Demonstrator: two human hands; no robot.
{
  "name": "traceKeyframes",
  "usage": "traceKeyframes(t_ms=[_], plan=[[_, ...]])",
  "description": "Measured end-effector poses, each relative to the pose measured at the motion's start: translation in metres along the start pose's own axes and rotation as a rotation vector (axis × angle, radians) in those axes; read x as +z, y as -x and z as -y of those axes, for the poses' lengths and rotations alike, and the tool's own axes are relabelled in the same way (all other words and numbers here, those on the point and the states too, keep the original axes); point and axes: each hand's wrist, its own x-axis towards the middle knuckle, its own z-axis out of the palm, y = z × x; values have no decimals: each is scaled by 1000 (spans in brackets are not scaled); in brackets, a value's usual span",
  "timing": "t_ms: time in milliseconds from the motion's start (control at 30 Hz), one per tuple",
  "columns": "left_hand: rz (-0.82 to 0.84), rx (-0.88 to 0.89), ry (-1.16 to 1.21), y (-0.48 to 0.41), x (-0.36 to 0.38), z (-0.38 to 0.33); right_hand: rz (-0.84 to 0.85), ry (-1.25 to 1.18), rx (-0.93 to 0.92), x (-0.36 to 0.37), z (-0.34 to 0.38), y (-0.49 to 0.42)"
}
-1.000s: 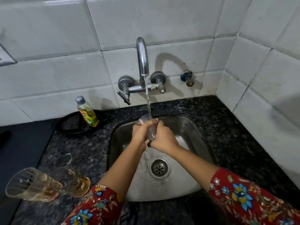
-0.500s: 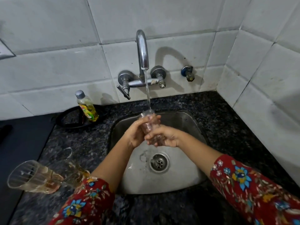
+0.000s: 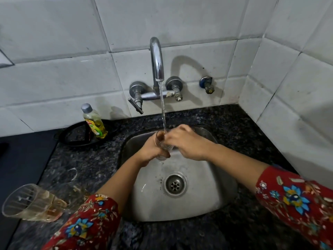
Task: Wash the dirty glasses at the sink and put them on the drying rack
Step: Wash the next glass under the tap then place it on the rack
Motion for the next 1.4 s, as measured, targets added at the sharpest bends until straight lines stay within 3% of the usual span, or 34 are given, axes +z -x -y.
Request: traceKeyframes(t_ms=[100,200,300,333,433,500,533,633,700,733,833,900,967,1033,1133,1200,1267,1333,1400], plan=[[70,1,-126,0,-1,-5,320,207,-96,-2,-7,-4],[-8,60,-239,-2,9,-2,374,351,-28,9,-3,-19],[-168,253,-482,-1,20,7,469,-150,390,22,18,-32],[-200,276,-512,0,20,8,494,-206,412,21,22,-33],[-63,194,-472,0,1,10,381,-147,279,15,16,-29],[114,81,-407,-1,-15,16,283,122,53,11,8,-27],[146,37,-366,0,-16,17,344,264,-21,11,12,-27],[-70,55,-412,3,2,23,554,218,148,13,27,-36],[-259,83,-476,8,11,20,592,2,294,15,29,-42],[-251,107,-420,9,10,19,572,-10,273,14,28,-41],[64,72,-261,10,-7,13,406,310,-49,9,19,-35],[106,5,-274,11,-9,11,358,357,-91,15,14,-34],[0,-26,-326,12,-1,12,392,45,111,15,19,-32],[-160,-61,-571,16,11,9,405,-369,358,16,19,-31],[-220,-80,-765,22,16,3,281,-709,561,13,16,-28],[-163,-79,-647,26,16,3,169,-828,637,10,15,-24],[-167,-112,-291,28,16,7,20,-927,704,11,13,-23],[-195,-245,106,29,20,12,-75,-969,746,17,13,-24],[-197,-449,436,28,26,12,-49,-968,781,22,20,-24]])
